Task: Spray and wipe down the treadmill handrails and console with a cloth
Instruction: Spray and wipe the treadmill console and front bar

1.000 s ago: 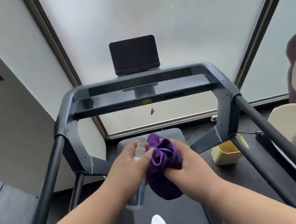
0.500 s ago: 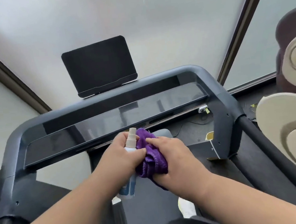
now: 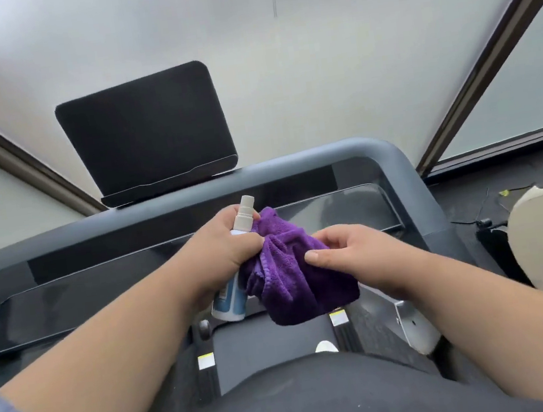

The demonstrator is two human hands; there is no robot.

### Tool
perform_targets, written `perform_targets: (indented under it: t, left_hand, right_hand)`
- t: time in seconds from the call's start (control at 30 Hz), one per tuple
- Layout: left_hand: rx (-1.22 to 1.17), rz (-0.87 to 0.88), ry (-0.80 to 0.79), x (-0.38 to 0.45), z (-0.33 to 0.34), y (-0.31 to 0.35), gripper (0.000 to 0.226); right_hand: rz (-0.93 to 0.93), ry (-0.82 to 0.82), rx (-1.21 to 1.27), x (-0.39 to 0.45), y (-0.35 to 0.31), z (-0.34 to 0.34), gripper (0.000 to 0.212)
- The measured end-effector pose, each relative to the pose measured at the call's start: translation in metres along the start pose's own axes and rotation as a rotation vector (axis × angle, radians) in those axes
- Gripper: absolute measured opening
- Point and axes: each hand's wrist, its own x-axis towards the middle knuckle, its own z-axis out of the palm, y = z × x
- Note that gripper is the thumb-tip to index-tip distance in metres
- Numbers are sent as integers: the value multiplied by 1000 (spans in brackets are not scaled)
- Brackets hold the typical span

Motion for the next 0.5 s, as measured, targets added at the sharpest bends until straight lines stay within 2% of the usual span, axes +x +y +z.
perform_targets:
  t: [0.07,0.13,0.27,0.4,0.5]
  left_hand:
    - [-15,-27,56,24,7,3,22]
    - [37,-66,117,47,16,2,26]
    - [200,-95,280,78,34,1,30]
    - [355,7,412,81,47,5,27]
    - [449,169,384,68,56,1,19]
  right_hand:
    - [-11,106,66,21,-1,-13,10]
    - [-16,202,95,44,-1,-24,11]
    - [5,286,-27,80,5,-43,15]
    - [39,406,-93,95,19,-61,20]
    - [26,523,-26,90,31,-69,16]
